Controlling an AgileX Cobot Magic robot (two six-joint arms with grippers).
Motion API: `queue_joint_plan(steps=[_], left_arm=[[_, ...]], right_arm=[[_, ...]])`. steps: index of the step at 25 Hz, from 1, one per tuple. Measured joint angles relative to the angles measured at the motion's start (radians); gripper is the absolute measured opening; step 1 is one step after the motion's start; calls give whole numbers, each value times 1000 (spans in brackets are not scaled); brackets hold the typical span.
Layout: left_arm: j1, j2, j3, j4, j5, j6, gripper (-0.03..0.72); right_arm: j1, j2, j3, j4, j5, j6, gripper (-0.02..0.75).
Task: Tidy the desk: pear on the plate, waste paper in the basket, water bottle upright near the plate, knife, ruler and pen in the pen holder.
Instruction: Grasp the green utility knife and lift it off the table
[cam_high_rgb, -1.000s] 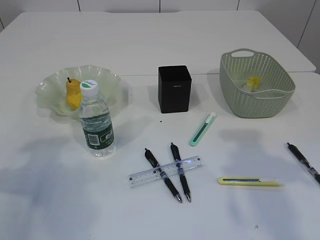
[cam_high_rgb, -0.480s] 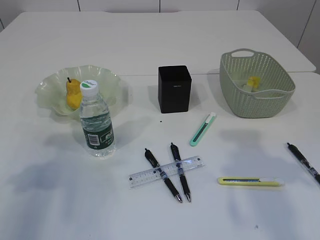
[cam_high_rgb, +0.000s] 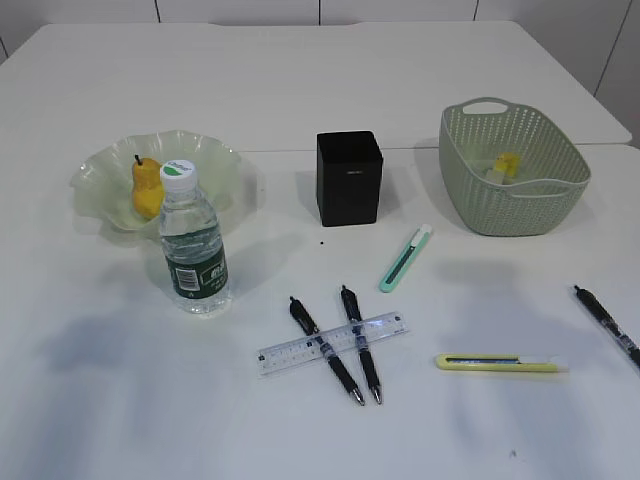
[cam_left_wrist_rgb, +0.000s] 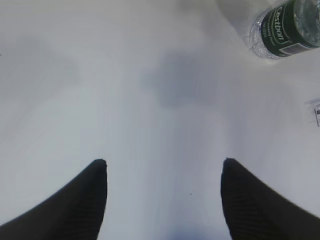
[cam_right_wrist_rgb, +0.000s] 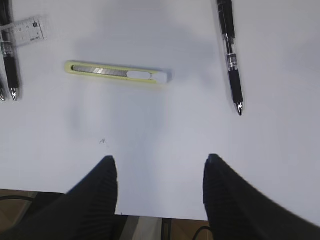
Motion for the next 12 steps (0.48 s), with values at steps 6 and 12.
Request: queue_joint_plan(steps=[6, 12], left_arm=[[0, 0, 0, -31, -5, 0, 500], [0, 0, 0, -38, -9, 0, 484]], right_arm=[[0, 0, -22, 2, 6, 0, 410], [0, 0, -22, 24, 13, 0, 410]])
